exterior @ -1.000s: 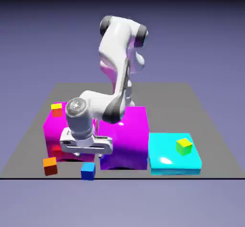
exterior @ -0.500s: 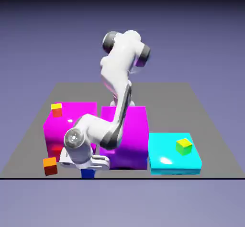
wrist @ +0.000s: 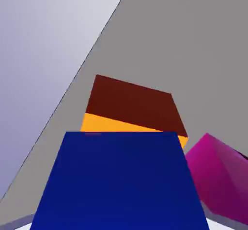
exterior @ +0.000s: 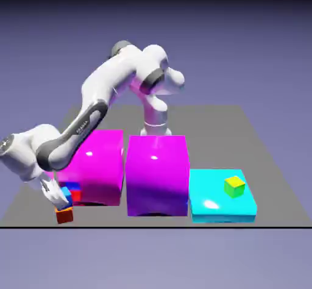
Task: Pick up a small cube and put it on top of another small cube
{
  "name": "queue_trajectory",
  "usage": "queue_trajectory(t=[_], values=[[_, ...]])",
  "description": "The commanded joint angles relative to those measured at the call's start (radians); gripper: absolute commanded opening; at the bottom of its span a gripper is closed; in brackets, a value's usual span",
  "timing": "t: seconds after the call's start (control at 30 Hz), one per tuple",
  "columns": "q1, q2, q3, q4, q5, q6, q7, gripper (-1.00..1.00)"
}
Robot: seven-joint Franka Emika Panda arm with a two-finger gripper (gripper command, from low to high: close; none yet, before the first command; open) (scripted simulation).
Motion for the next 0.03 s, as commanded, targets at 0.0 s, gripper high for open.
queue_trajectory(t=[0.0], values=[[-0.011,-0.013,-0.01,0.036,-0.014,-0.042,0.011,1.0]])
